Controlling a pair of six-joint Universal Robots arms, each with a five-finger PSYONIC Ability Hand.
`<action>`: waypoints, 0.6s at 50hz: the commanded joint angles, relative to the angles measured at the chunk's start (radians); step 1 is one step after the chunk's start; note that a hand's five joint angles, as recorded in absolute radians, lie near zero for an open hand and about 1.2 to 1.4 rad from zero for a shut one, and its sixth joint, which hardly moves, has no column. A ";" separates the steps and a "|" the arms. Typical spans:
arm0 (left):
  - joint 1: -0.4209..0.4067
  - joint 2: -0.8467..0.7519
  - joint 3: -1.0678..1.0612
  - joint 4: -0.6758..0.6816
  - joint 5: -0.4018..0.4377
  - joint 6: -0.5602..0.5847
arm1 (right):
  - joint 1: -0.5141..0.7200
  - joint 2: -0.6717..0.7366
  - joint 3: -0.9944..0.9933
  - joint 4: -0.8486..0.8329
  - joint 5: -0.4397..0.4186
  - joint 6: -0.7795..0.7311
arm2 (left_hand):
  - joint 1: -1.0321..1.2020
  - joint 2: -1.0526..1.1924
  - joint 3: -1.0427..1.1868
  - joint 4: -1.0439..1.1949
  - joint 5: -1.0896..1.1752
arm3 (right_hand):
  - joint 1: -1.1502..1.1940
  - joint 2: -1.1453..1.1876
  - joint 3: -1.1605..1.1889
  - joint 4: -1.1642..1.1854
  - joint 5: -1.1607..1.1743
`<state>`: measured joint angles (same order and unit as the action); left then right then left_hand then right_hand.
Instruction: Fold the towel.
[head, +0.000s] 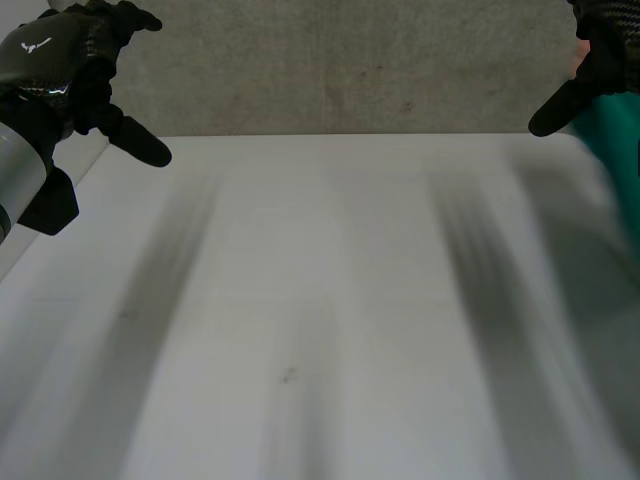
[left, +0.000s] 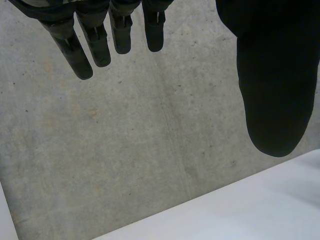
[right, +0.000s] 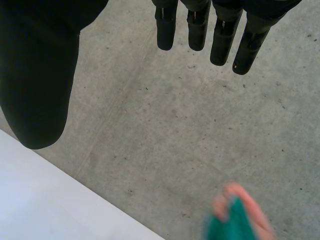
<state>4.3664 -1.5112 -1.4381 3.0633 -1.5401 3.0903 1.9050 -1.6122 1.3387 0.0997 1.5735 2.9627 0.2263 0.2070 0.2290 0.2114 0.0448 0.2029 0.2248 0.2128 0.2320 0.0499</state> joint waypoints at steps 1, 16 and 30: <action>-0.001 0.000 -0.005 0.003 0.000 -0.001 | 0.000 -0.002 -0.001 0.000 -0.001 0.001 | -0.052 -0.032 -0.054 -0.037 -0.045 | -0.028 -0.050 -0.038 -0.057 -0.050; -0.011 0.000 -0.005 0.006 0.000 0.002 | 0.000 -0.008 0.002 0.000 -0.003 -0.001 | -0.052 -0.032 -0.054 -0.037 -0.045 | -0.028 -0.050 -0.038 -0.057 -0.050; -0.024 -0.020 -0.025 0.011 0.005 0.011 | 0.006 0.011 0.002 0.012 -0.113 -0.008 | -0.051 -0.032 -0.054 -0.036 -0.044 | -0.028 -0.050 -0.038 -0.057 -0.050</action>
<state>4.3513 -1.5188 -1.4495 3.0709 -1.5382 3.0971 1.9066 -1.6189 1.3421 0.0998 1.5549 2.9619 0.2263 0.2070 0.2290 0.2114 0.0448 0.2029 0.2248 0.2128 0.2320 0.0499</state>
